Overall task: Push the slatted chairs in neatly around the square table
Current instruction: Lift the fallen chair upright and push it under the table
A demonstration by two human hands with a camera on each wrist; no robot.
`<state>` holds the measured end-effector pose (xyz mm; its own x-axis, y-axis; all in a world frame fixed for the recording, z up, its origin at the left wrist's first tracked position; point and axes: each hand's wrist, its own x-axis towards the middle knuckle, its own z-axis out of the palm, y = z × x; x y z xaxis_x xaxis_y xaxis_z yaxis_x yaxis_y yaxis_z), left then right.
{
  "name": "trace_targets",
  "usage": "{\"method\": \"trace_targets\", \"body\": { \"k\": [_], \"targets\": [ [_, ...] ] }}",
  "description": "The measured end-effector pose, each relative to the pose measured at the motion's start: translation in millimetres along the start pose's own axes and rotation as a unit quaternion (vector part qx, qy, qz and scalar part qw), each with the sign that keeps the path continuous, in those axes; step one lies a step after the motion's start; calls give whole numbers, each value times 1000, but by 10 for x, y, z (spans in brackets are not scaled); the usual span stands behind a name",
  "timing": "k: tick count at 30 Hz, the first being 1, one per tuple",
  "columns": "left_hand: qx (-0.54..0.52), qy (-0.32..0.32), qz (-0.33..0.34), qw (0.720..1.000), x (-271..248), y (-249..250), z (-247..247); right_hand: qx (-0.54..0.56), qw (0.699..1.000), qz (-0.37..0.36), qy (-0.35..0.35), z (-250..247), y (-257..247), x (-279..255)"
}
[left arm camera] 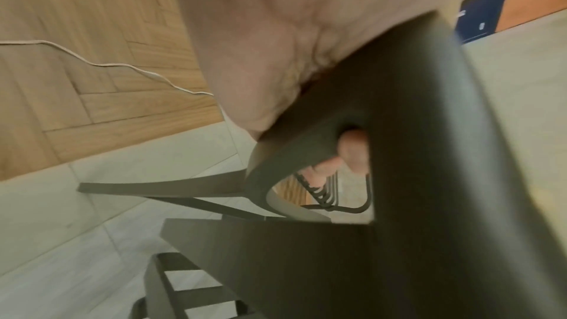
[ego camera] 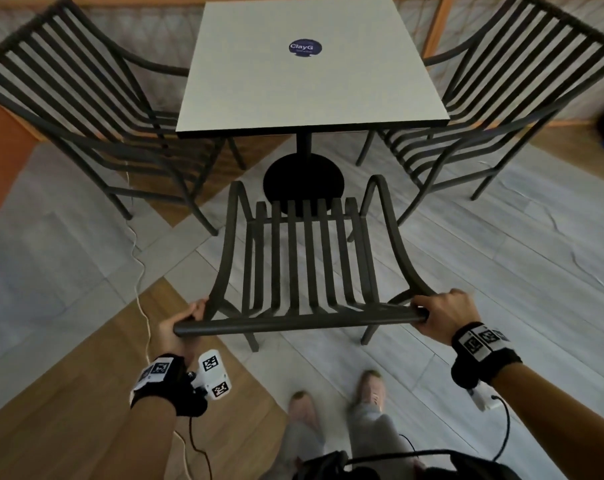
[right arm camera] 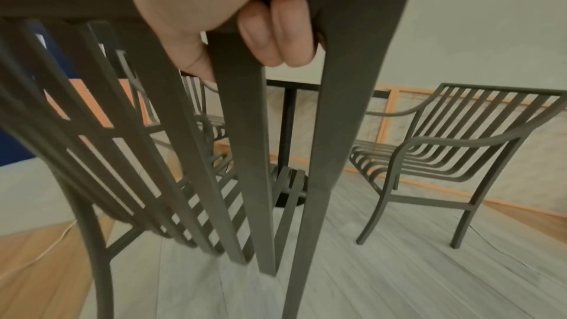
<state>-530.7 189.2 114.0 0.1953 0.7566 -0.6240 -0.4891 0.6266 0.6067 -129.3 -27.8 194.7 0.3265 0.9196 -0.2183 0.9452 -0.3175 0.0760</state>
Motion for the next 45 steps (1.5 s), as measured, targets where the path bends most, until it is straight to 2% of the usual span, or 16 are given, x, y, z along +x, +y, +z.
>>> {"method": "trace_targets", "body": {
  "k": [2,4,5,7,9,10,12,13,15,17,22,29,32,34,37,45],
  "targets": [
    [38,-28,-26,999,26,3,-110,-9,1000,10,-18,111,25,-4],
    [176,-54,-8,983,30,98,-143,-12,999,15,-34,150,21,0],
    [288,-72,31,954,13,162,-115,-14,999,10,-32,142,18,6],
    [473,-120,89,868,-154,280,77,-17,1000,10,-18,129,15,7],
    [589,-198,74,780,-295,347,228,-7,1000,13,-15,153,15,2],
    [627,-219,58,746,-316,360,269,-3,1000,5,-7,172,9,1],
    [674,-227,42,702,-274,374,279,10,999,-14,-29,158,-28,11],
    [687,-224,40,690,-245,373,287,18,998,-20,-59,123,-49,19],
    [698,-221,50,679,-196,379,302,34,994,-11,-101,68,-58,46],
    [698,-220,58,678,-119,393,297,33,993,-1,-112,36,-48,94],
    [738,-205,86,637,121,528,499,31,994,3,-109,-78,1,404],
    [782,-153,127,591,545,799,1059,31,994,10,-103,-197,185,1185],
    [811,-125,134,556,805,925,1289,32,996,4,-84,-254,273,1557],
    [816,-115,137,549,983,1002,1418,26,997,0,-78,-295,313,1777],
    [813,-101,139,556,1209,1090,1610,23,997,-2,-71,-348,378,2075],
    [817,-97,146,550,1626,1200,2025,34,997,7,-72,-444,590,2641]
  ]
}}
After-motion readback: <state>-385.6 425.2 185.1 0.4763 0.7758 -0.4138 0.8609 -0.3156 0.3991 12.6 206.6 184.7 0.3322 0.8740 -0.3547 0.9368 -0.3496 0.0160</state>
